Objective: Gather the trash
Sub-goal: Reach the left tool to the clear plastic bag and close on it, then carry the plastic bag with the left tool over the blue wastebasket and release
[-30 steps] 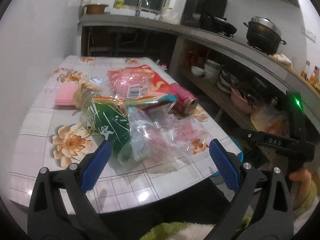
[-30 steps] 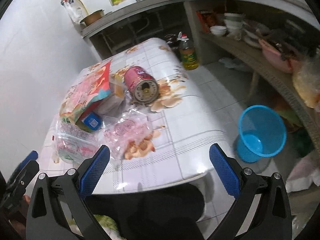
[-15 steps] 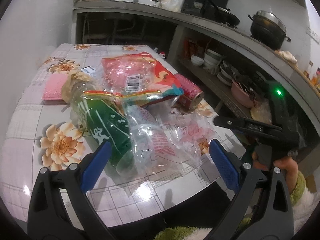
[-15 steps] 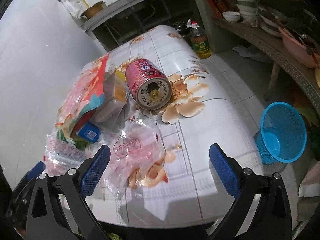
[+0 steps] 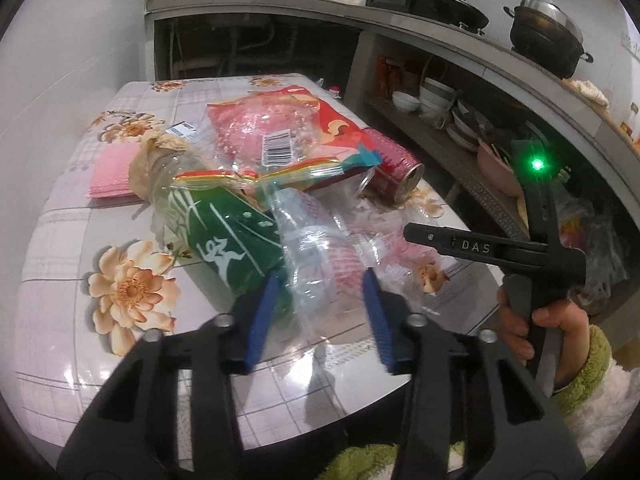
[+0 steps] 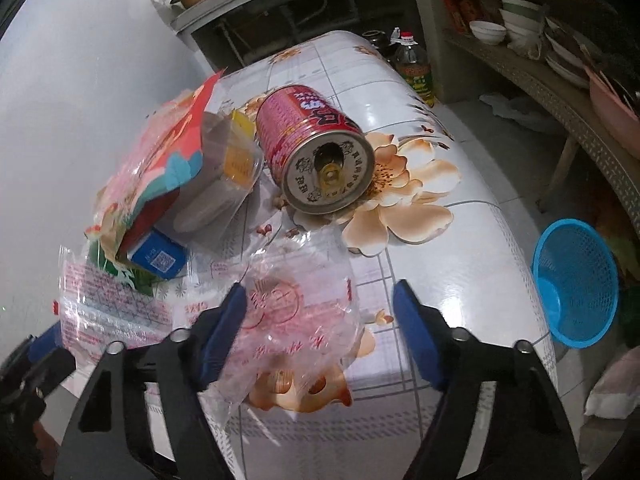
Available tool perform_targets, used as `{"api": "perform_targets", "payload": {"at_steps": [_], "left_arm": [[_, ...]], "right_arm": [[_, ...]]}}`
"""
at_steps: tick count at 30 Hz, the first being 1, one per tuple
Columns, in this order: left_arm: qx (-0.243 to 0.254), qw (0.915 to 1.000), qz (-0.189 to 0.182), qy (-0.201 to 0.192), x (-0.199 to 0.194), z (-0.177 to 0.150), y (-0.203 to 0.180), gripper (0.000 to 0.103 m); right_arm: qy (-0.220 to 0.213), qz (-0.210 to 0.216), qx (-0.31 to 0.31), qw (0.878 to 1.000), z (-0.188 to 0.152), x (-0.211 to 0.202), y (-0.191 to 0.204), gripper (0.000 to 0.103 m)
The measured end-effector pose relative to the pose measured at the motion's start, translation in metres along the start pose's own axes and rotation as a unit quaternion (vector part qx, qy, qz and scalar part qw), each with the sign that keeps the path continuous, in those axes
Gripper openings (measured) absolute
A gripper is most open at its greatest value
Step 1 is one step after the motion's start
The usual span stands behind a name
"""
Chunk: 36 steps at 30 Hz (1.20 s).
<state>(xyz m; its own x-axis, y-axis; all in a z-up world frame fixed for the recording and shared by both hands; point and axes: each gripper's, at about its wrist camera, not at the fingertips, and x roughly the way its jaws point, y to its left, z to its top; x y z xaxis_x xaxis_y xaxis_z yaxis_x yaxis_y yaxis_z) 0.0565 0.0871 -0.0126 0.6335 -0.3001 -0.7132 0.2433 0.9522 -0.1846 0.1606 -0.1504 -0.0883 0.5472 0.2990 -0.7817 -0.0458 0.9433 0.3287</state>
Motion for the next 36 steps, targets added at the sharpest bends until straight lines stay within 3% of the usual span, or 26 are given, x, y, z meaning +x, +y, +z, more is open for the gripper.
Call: {"api": "perform_targets", "payload": {"at_steps": [2,10,15,28,36], "left_arm": [[0.001,1.0,0.002,0.0,-0.001,0.0,0.0,0.026],[0.0,0.9999,0.003,-0.017,-0.007,-0.003,-0.004,0.023],[-0.006,0.9996,-0.001,-0.027,-0.014,-0.005,-0.006,0.019],[0.006,0.9973,-0.018,-0.071,-0.044,0.003,-0.022,0.017],[0.065,0.9905,-0.091,-0.08,-0.034,0.038,-0.081,0.017]], "right_arm": [[0.0,-0.003,-0.004,1.0,-0.002,-0.001,0.001,0.058],[0.006,0.001,0.004,1.0,-0.007,-0.006,-0.003,0.032],[0.003,0.005,0.009,1.0,-0.01,-0.012,-0.01,0.021],[-0.056,0.005,0.031,0.998,-0.024,-0.068,-0.026,0.016],[-0.129,-0.026,0.092,0.987,-0.028,-0.132,-0.087,0.016]]}}
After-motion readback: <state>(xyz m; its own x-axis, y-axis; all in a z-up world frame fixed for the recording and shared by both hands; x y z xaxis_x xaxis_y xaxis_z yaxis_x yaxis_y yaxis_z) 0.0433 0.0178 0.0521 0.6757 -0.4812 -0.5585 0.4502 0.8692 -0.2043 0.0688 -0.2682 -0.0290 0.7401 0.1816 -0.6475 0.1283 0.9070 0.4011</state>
